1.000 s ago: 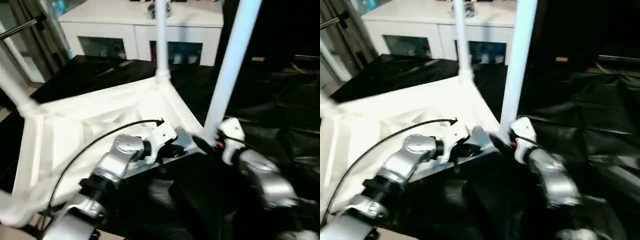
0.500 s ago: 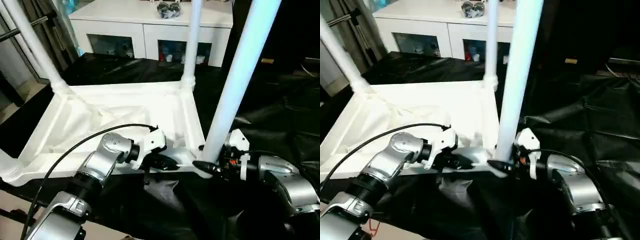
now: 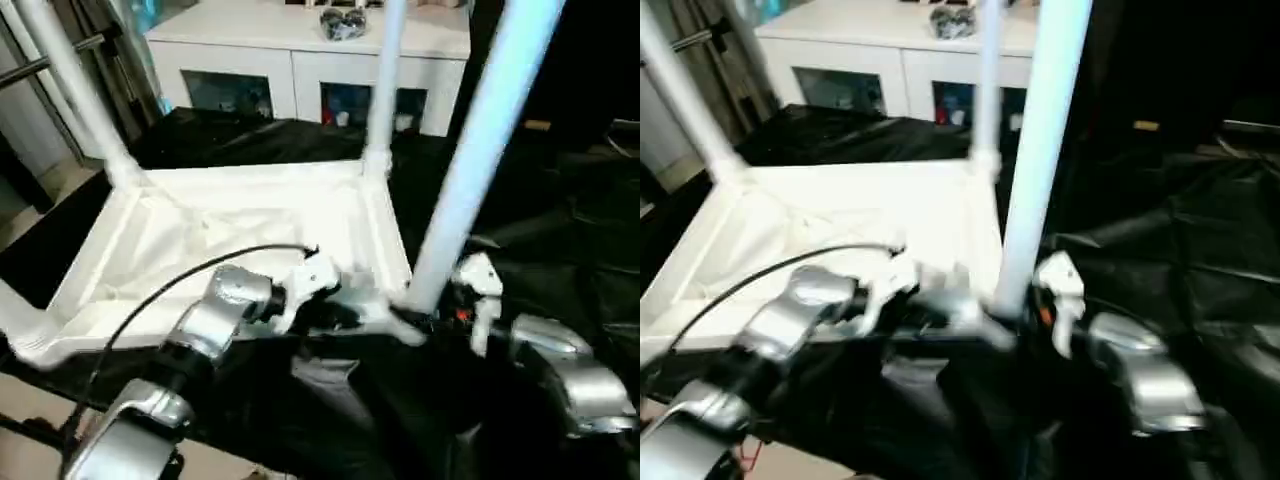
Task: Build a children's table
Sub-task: Rotate leg to tighten
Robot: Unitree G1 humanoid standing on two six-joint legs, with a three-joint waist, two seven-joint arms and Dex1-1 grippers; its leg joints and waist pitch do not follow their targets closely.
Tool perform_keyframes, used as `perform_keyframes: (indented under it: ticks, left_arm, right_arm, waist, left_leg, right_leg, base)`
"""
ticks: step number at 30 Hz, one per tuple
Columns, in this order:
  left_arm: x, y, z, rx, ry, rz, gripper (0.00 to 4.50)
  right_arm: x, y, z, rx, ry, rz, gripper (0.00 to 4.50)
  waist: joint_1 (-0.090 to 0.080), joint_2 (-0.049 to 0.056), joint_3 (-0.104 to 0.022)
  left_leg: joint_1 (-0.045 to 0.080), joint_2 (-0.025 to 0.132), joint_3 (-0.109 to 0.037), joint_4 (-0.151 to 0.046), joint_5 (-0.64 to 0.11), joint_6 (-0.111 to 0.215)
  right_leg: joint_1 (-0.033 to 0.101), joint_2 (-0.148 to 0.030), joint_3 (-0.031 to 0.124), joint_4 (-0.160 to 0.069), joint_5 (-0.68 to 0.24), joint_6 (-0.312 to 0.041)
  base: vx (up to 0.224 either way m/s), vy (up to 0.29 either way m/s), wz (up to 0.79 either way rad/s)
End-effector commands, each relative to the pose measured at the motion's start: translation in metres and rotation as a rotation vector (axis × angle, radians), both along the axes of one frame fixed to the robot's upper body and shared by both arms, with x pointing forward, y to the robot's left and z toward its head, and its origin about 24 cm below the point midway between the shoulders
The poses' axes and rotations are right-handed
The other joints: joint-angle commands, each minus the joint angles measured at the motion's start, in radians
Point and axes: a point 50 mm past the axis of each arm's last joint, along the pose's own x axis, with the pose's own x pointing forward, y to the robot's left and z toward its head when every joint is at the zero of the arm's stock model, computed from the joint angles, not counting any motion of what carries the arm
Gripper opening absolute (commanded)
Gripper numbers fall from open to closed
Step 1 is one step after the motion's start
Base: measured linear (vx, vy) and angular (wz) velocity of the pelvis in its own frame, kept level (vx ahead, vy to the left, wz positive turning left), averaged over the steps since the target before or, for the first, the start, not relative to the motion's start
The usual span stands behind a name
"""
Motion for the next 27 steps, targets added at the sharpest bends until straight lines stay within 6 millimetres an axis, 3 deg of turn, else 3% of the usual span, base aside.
perform_keyframes:
  ticks: [1,6,8,10,14,17,21,22,23,24,25,27]
  left_arm:
    - [0.008,-0.023,0.011,-0.049,-0.051,0.094,0.00]
    - [0.004,-0.042,0.011,-0.076,-0.057,0.108,0.00]
    - [0.002,-0.045,0.011,-0.081,-0.063,0.104,0.00]
    - [0.002,-0.046,0.011,-0.076,-0.068,0.104,0.00]
    - [0.003,-0.042,0.009,-0.056,-0.084,0.101,0.00]
    - [0.004,-0.040,0.008,-0.043,-0.091,0.097,0.00]
    - [0.005,-0.036,0.008,-0.031,-0.102,0.104,0.00]
    - [0.005,-0.036,0.008,-0.031,-0.105,0.099,0.00]
    - [0.005,-0.035,0.008,-0.030,-0.107,0.098,0.00]
    - [0.005,-0.035,0.007,-0.030,-0.108,0.096,0.00]
    - [0.005,-0.034,0.007,-0.029,-0.109,0.093,0.00]
    - [0.005,-0.034,0.007,-0.029,-0.111,0.092,0.00]
  right_arm:
    - [-0.005,0.029,-0.026,-0.017,0.108,-0.019,2.56]
    - [0.001,0.046,-0.031,0.012,0.119,-0.134,2.56]
    - [0.001,0.049,-0.031,0.027,0.112,-0.157,3.12]
    - [0.000,0.051,-0.030,0.049,0.119,-0.151,3.30]
    - [-0.001,0.046,-0.023,-0.006,0.046,-0.099,3.71]
    - [-0.001,0.037,-0.016,-0.023,-0.001,-0.066,3.71]
    - [-0.017,-0.004,0.008,-0.027,-0.061,0.083,3.71]
    - [-0.021,-0.016,0.012,-0.044,-0.060,0.103,3.71]
    - [-0.025,-0.027,0.015,-0.059,-0.043,0.118,3.71]
    - [-0.029,-0.039,0.018,-0.066,-0.021,0.128,3.71]
    - [-0.033,-0.054,0.023,-0.074,-0.003,0.134,3.71]
    - [-0.037,-0.065,0.027,-0.077,0.009,0.129,3.71]
  waist:
    - [-0.007,-0.014,-0.041]
    - [-0.021,-0.016,-0.042]
    - [-0.021,-0.015,-0.043]
    - [-0.021,-0.013,-0.044]
    - [-0.021,-0.012,-0.045]
    - [-0.019,-0.013,-0.047]
    - [-0.003,-0.021,-0.050]
    - [0.003,-0.022,-0.053]
    - [0.005,-0.021,-0.053]
    - [0.004,-0.023,-0.053]
    - [0.007,-0.025,-0.054]
    - [0.008,-0.024,-0.052]
  left_leg:
    - [0.006,0.031,-0.010,-0.083,-0.256,0.011]
    - [0.005,0.028,-0.011,-0.084,-0.267,0.018]
    - [0.004,0.028,-0.011,-0.084,-0.263,0.023]
    - [0.004,0.028,-0.012,-0.083,-0.257,0.026]
    - [0.002,0.031,-0.012,-0.083,-0.254,0.026]
    - [0.002,0.031,-0.010,-0.079,-0.238,0.041]
    - [0.005,0.034,-0.006,-0.069,-0.187,0.080]
    - [0.004,0.035,-0.004,-0.064,-0.165,0.103]
    - [-0.006,0.034,-0.006,-0.062,-0.134,0.121]
    - [-0.010,0.032,-0.007,-0.062,-0.124,0.127]
    - [-0.005,0.032,-0.005,-0.058,-0.130,0.140]
    - [-0.006,0.033,-0.005,-0.058,-0.143,0.152]
  right_leg:
    - [0.035,-0.052,0.033,-0.085,-0.316,-0.195]
    - [0.034,-0.050,0.035,-0.093,-0.334,-0.169]
    - [0.033,-0.051,0.035,-0.094,-0.340,-0.164]
    - [0.033,-0.050,0.035,-0.093,-0.319,-0.167]
    - [0.035,-0.050,0.035,-0.090,-0.272,-0.174]
    - [0.038,-0.049,0.037,-0.085,-0.224,-0.189]
    - [0.045,-0.048,0.040,-0.080,-0.144,-0.206]
    - [0.043,-0.048,0.041,-0.073,-0.096,-0.221]
    - [0.049,-0.050,0.038,-0.067,-0.065,-0.228]
    - [0.053,-0.049,0.036,-0.067,-0.057,-0.228]
    - [0.049,-0.049,0.036,-0.068,-0.055,-0.231]
    - [0.048,-0.051,0.034,-0.072,-0.087,-0.234]
  base:
    - [0.000,0.000,0.00]
    - [0.000,0.000,0.00]
    - [0.000,0.000,0.00]
    - [0.000,0.000,0.00]
    - [0.000,0.000,0.00]
    - [0.000,0.000,0.00]
    - [0.000,0.000,0.00]
    - [0.000,0.000,0.00]
    - [0.000,0.000,0.00]
    - [0.000,0.000,0.00]
    - [0.000,0.000,0.00]
    - [0.000,0.000,0.00]
